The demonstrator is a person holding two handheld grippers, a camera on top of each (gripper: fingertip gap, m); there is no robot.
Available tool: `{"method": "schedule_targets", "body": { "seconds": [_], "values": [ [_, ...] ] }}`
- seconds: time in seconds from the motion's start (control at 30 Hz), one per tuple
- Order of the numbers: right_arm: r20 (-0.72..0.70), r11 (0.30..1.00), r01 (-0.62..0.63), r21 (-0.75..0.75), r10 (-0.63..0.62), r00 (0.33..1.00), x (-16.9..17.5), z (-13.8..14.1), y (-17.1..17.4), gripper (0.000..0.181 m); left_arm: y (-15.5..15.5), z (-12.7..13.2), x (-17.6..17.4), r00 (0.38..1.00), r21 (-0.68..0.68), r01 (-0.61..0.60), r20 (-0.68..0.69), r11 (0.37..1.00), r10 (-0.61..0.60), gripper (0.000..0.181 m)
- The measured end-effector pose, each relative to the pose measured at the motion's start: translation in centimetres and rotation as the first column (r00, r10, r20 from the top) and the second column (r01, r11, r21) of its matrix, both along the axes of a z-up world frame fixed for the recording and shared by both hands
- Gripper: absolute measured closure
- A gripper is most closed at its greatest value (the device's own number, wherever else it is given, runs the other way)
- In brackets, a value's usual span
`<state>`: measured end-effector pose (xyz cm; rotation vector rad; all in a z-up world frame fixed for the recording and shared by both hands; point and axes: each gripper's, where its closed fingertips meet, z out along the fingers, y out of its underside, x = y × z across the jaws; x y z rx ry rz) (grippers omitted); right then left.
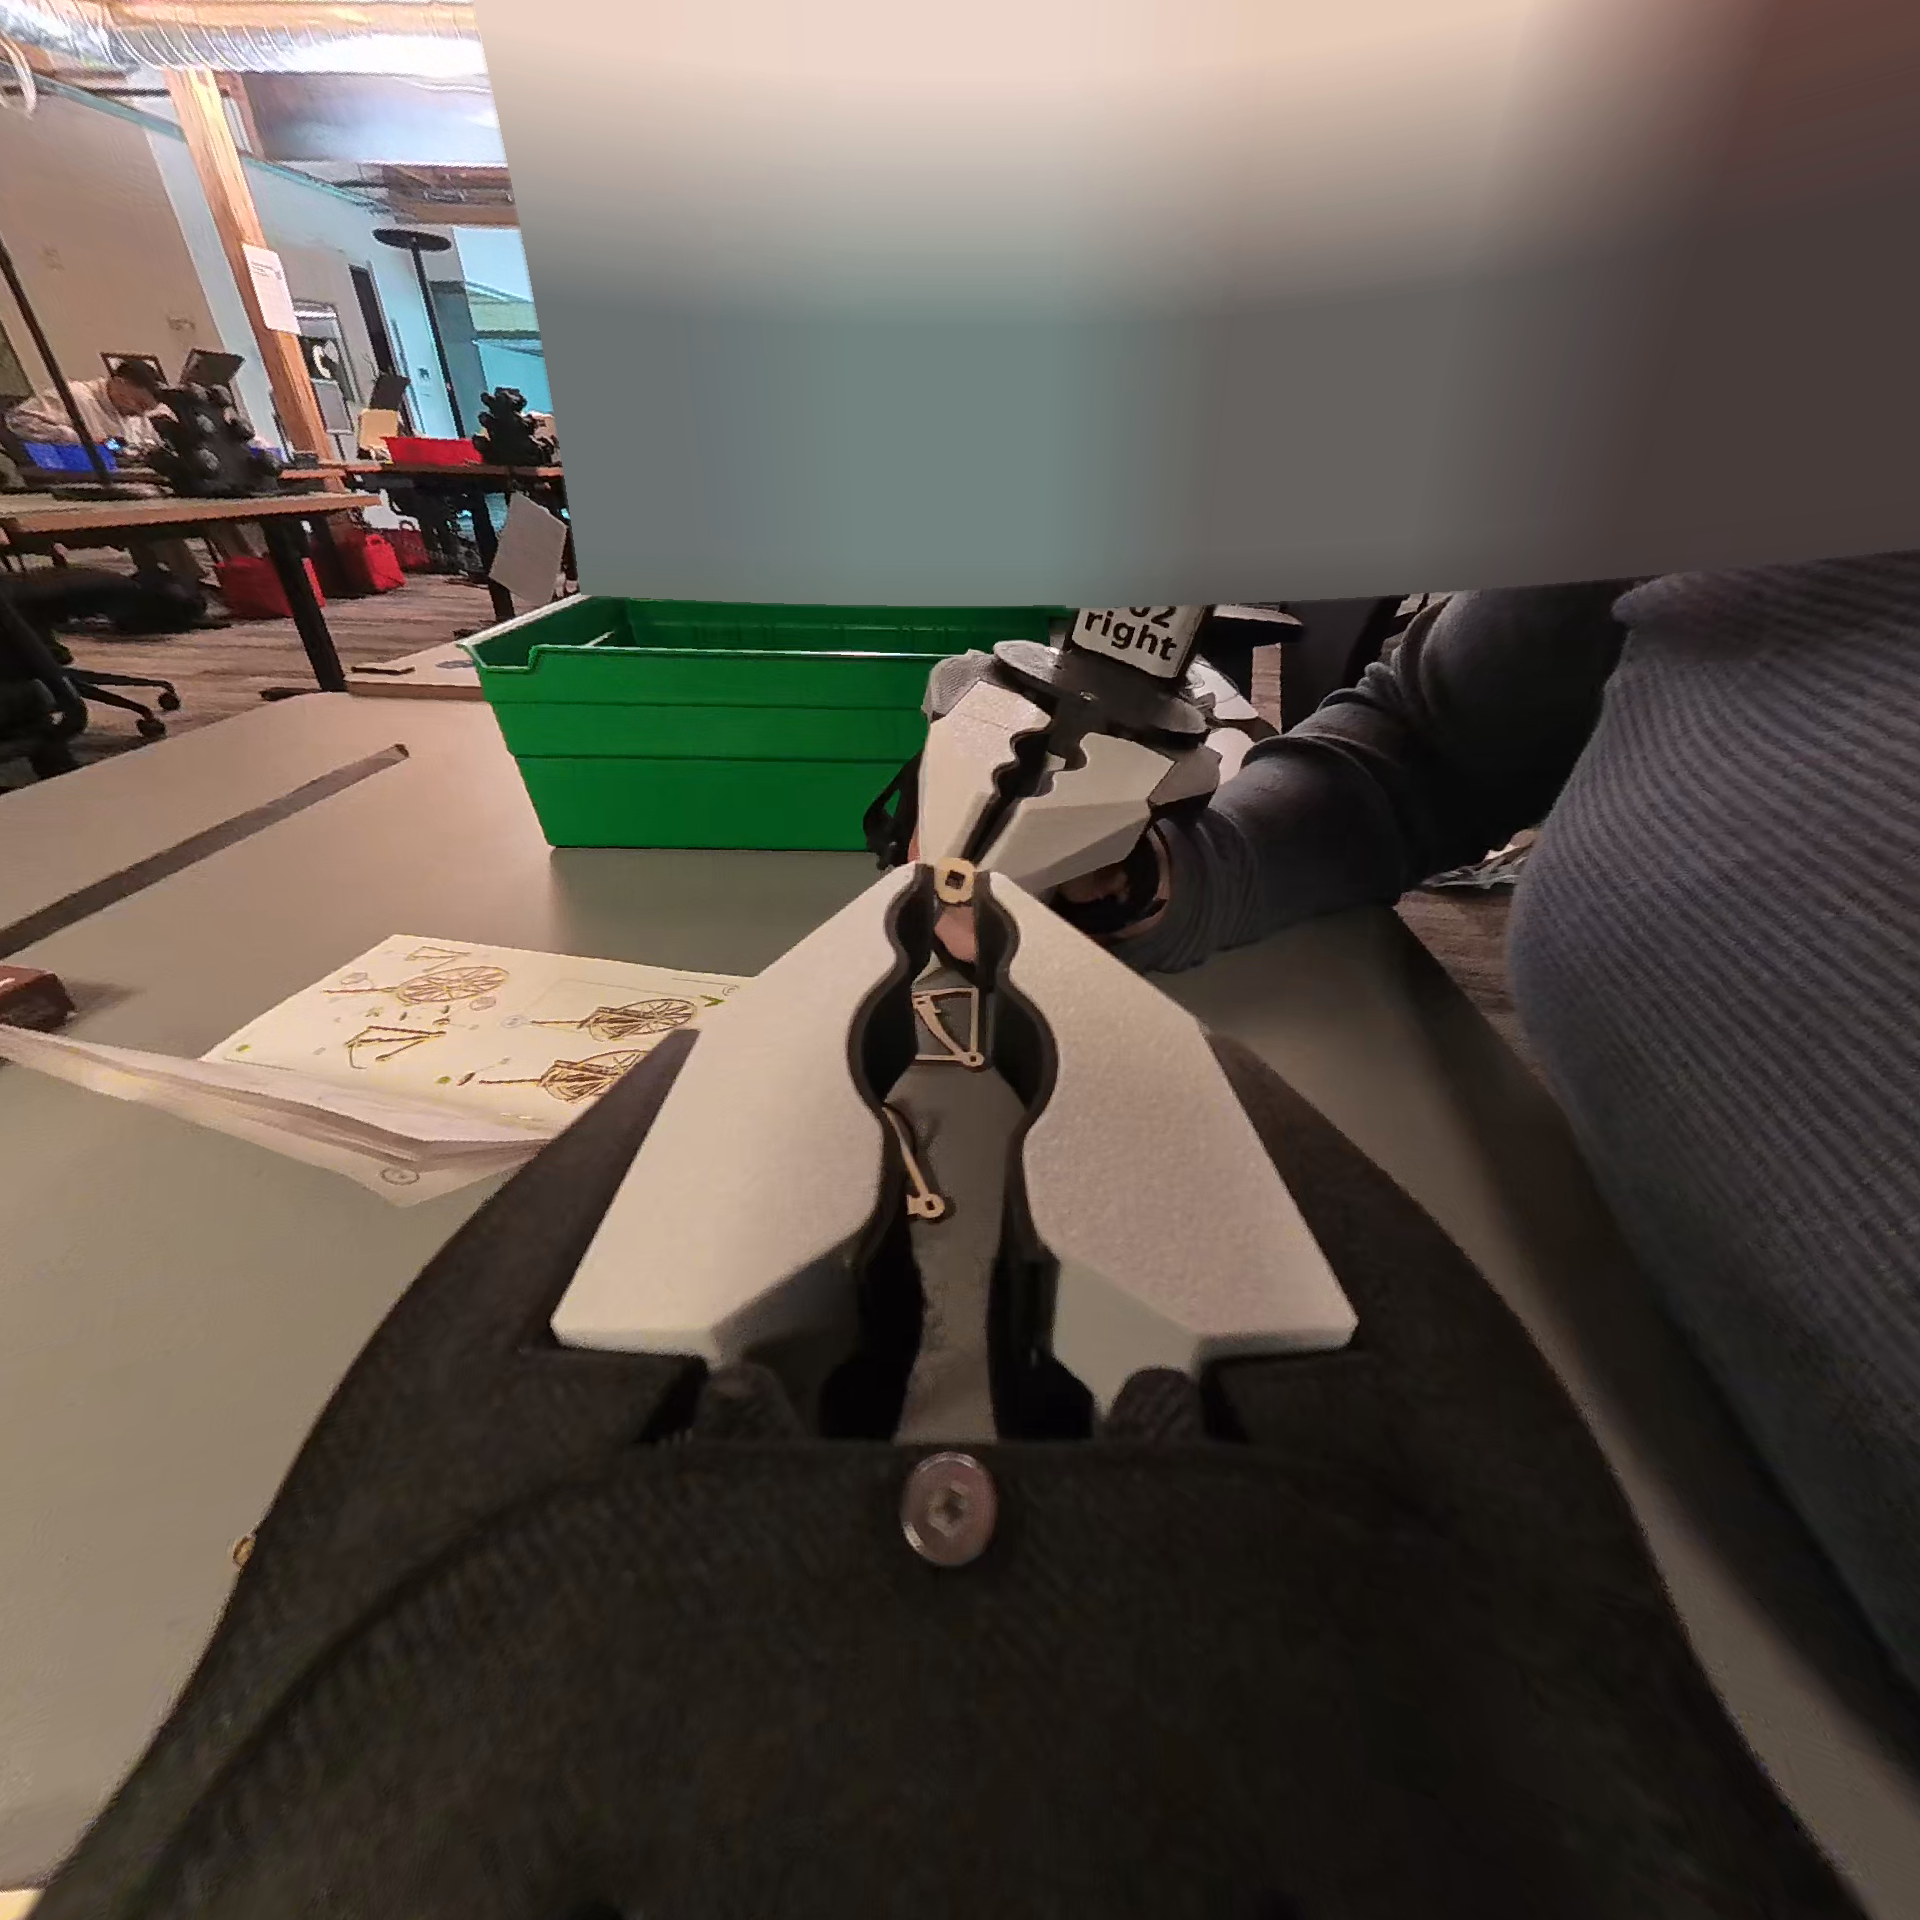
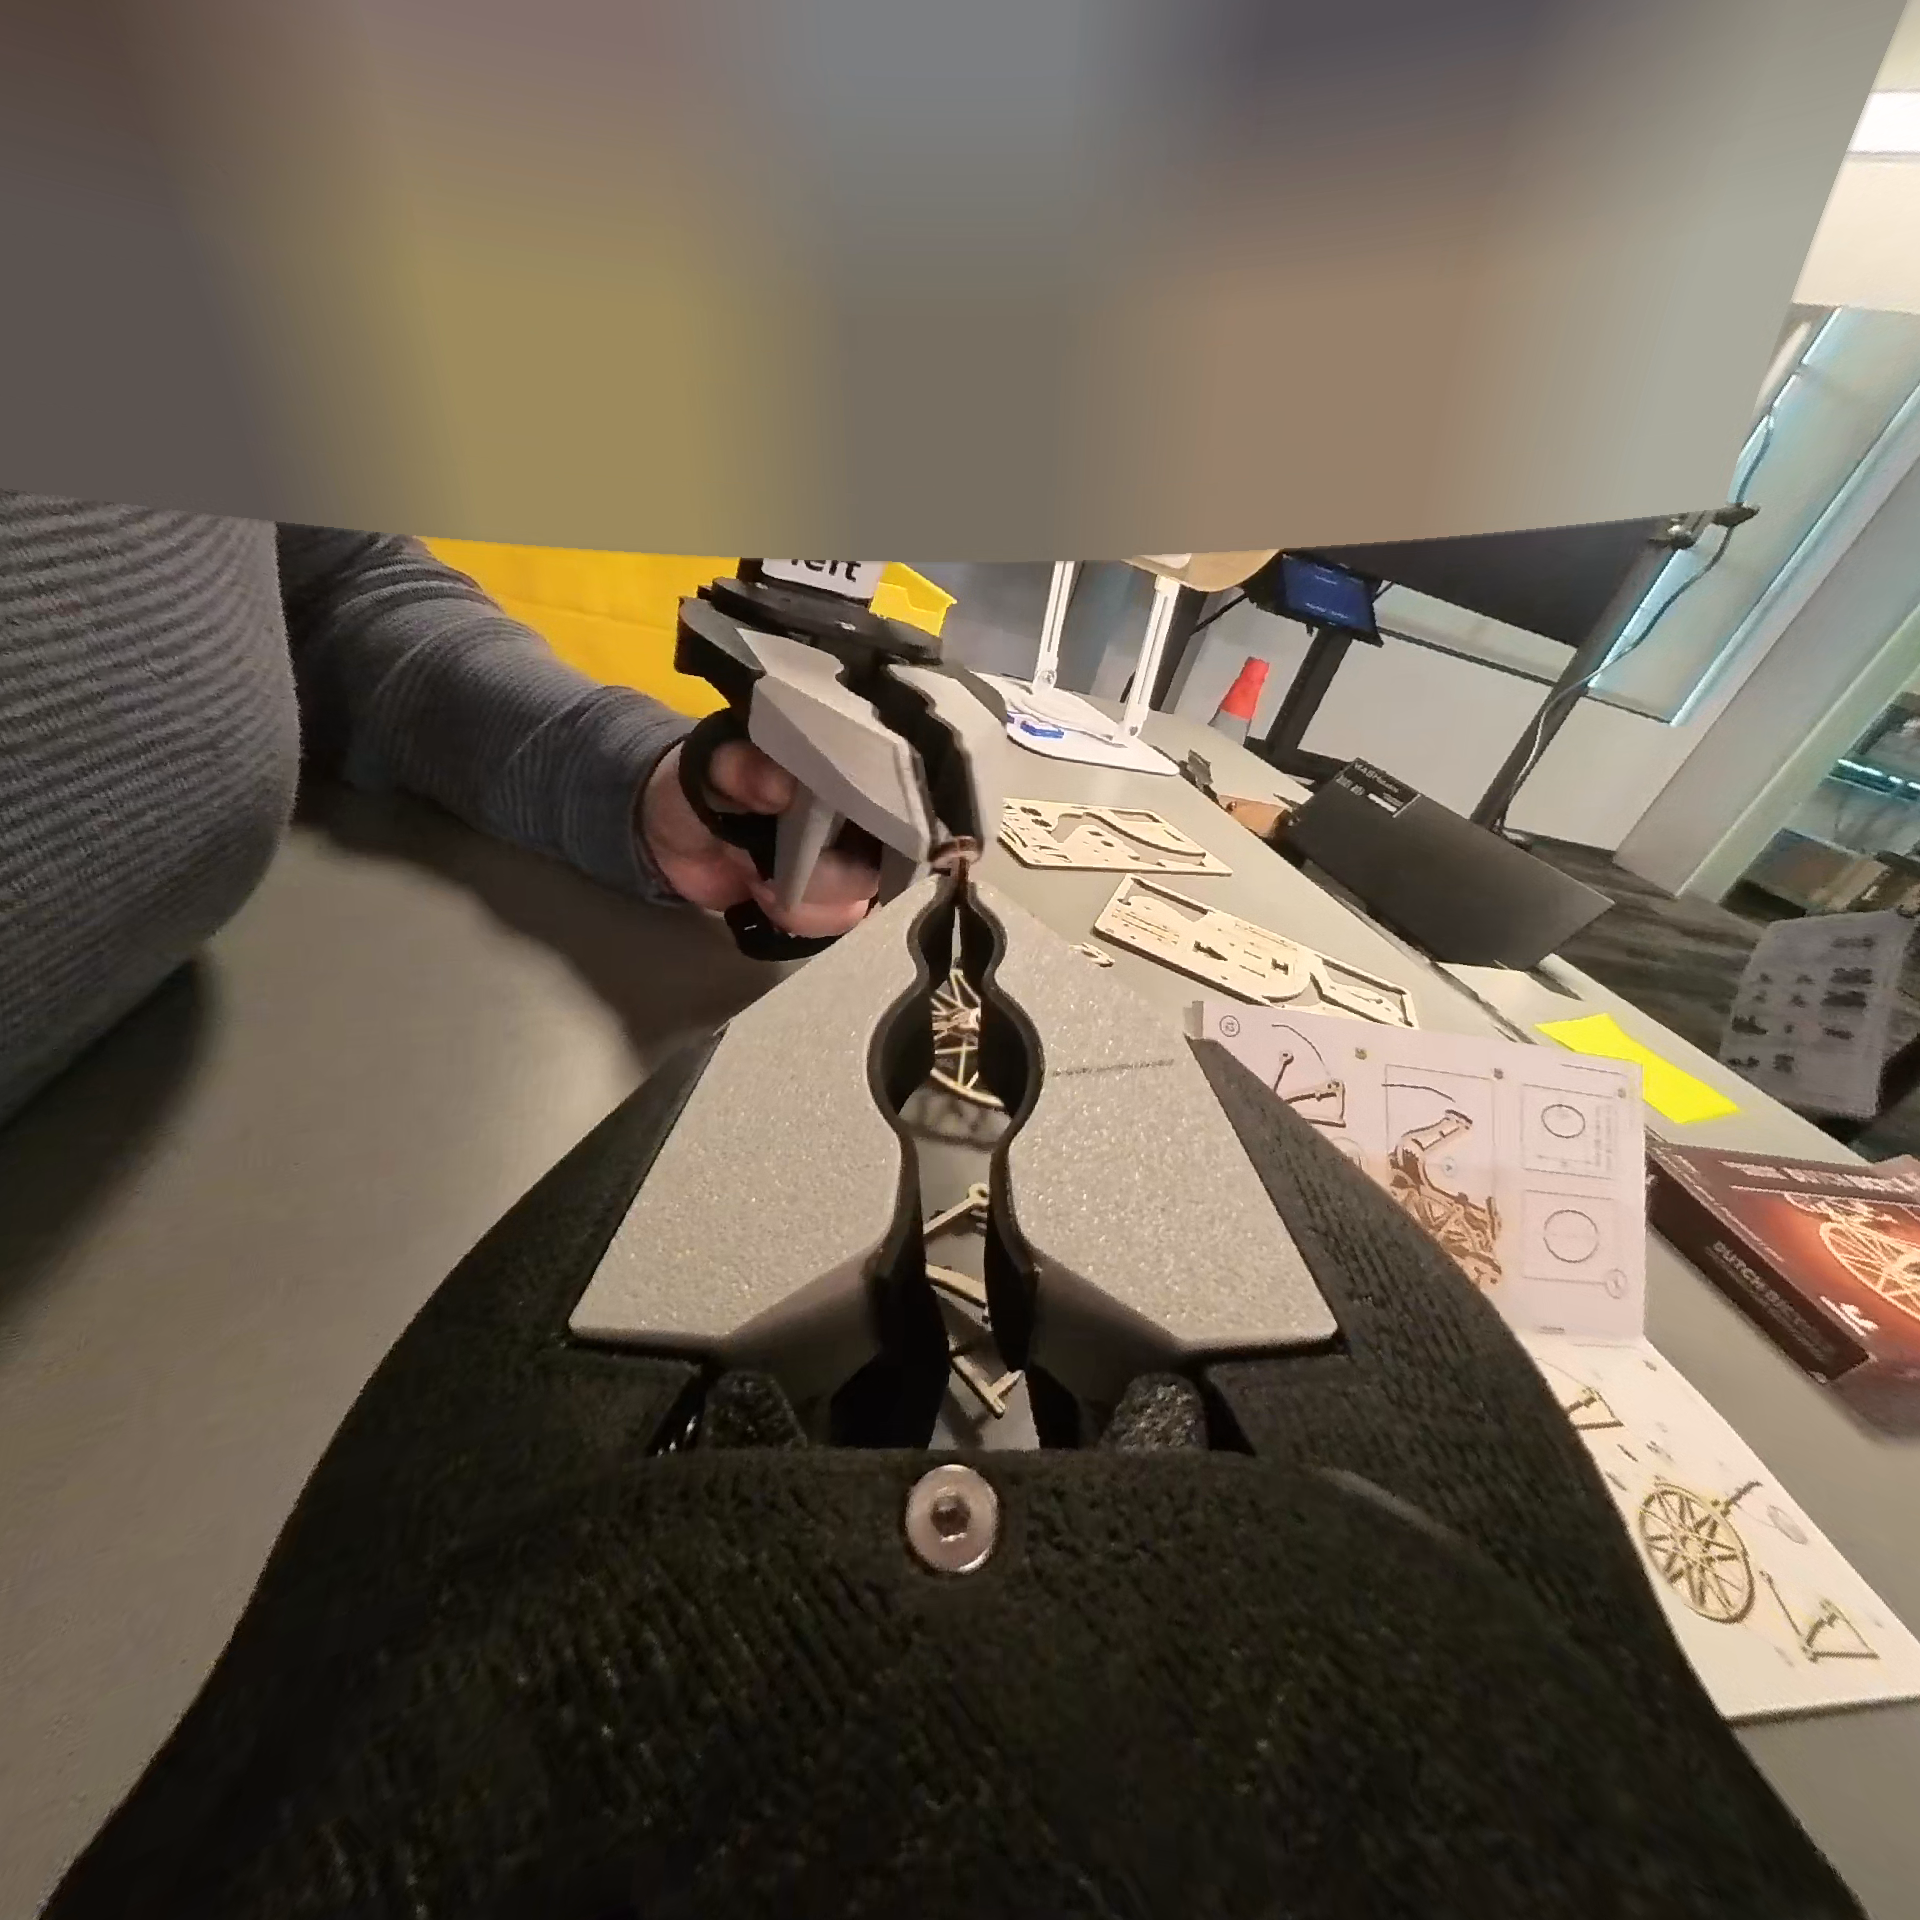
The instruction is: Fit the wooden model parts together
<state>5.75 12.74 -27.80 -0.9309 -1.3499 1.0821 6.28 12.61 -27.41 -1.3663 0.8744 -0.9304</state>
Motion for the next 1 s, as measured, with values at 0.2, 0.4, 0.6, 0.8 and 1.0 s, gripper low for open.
{"method": "schedule_targets", "body": {
  "seconds": [0.2, 0.4, 0.6, 0.8, 1.0],
  "values": [
    [-0.009, 1.0, -0.002, 0.015, 0.002, 1.0, 0.1, 0.1, -0.1, 0.181, 0.0, 0.0, 0.0, 1.0, -0.033, 0.019, 0.017, 0.999, -0.018, 0.175],
    [-0.014, 0.999, -0.037, -0.029, 0.037, 0.999, 0.2, 0.2, -0.3, 0.181, -0.1, -0.2, -0.1, 0.998, -0.073, 0.054, 0.016, 0.996, -0.053, 0.175],
    [-0.017, 0.998, -0.051, -0.044, 0.051, 0.999, 0.1, 0.3, -0.4, 0.181, -0.3, -0.7, 0.0, 0.997, -0.097, 0.076, 0.006, 0.992, -0.076, 0.179],
    [-0.015, 1.0, 0.004, -0.019, -0.004, 1.0, 0.2, 0.4, 0.5, 0.181, -0.4, -1.3, 0.6, 0.997, -0.049, 0.056, -0.042, 0.997, -0.058, 0.181],
    [-0.024, 0.974, 0.213, 0.075, -0.212, 0.977, 1.0, 0.4, 3.5, 0.181, 1.9, -0.8, -1.3, 0.996, -0.084, -0.086, 0.024, 0.993, 0.088, 0.181]
  ]
}}
